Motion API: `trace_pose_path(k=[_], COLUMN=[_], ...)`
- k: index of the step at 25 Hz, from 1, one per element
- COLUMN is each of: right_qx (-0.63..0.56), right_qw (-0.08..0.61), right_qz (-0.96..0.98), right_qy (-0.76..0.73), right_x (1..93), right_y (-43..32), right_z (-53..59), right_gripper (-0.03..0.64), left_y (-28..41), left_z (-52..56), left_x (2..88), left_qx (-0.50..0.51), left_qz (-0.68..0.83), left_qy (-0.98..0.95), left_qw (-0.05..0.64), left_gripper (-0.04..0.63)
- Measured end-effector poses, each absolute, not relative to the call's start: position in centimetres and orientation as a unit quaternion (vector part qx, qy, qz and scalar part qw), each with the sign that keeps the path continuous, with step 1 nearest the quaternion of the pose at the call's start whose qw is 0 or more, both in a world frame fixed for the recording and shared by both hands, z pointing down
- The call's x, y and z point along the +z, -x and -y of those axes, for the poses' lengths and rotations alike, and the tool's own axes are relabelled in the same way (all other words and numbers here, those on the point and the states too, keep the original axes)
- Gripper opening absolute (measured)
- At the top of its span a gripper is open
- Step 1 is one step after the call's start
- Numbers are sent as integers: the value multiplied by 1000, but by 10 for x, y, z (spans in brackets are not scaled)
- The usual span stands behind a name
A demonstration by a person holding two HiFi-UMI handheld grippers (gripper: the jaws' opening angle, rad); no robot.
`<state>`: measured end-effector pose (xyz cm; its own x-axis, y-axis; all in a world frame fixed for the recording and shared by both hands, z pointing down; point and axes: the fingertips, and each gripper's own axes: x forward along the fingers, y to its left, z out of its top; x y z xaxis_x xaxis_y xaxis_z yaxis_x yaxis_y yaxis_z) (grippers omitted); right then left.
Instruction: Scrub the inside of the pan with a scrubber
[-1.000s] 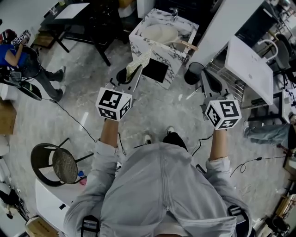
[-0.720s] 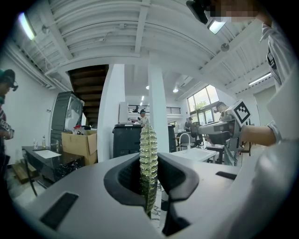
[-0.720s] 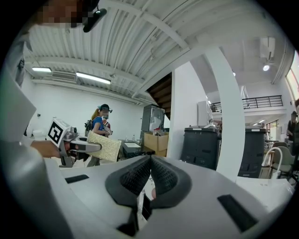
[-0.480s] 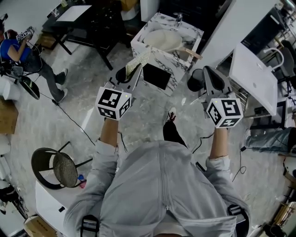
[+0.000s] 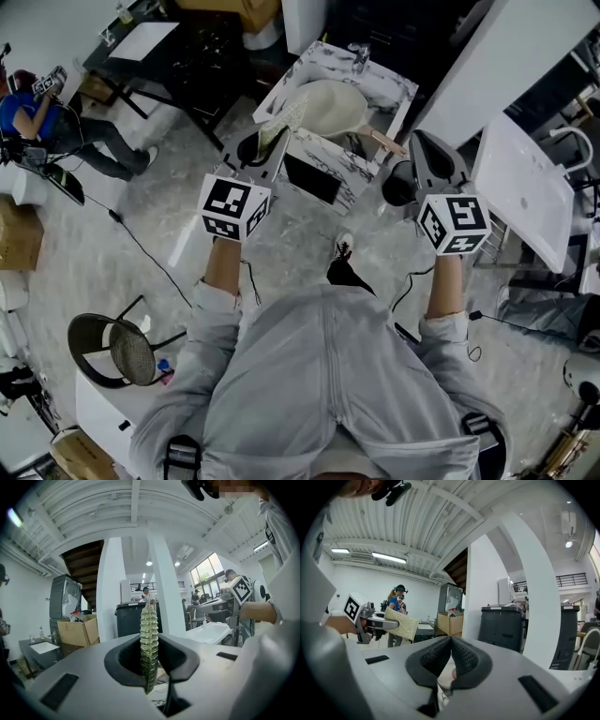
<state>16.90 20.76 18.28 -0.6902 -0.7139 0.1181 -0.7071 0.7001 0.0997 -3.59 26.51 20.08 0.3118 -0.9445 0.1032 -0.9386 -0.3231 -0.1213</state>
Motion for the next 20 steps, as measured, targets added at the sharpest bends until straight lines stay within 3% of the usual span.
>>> trace_pose_path(k=[20], right_qx=[-2], right_qw=[95], right_qz=[931], right_qy=[-352], right_x=[207], right_y=[-181], right_z=[19], right_gripper=[35], left_y=[21], left_z=[-47], left_x=[232], left_qx=[-110], left_qz=[-611], left_qy=[784], left_qw=[-18], left_gripper=[72])
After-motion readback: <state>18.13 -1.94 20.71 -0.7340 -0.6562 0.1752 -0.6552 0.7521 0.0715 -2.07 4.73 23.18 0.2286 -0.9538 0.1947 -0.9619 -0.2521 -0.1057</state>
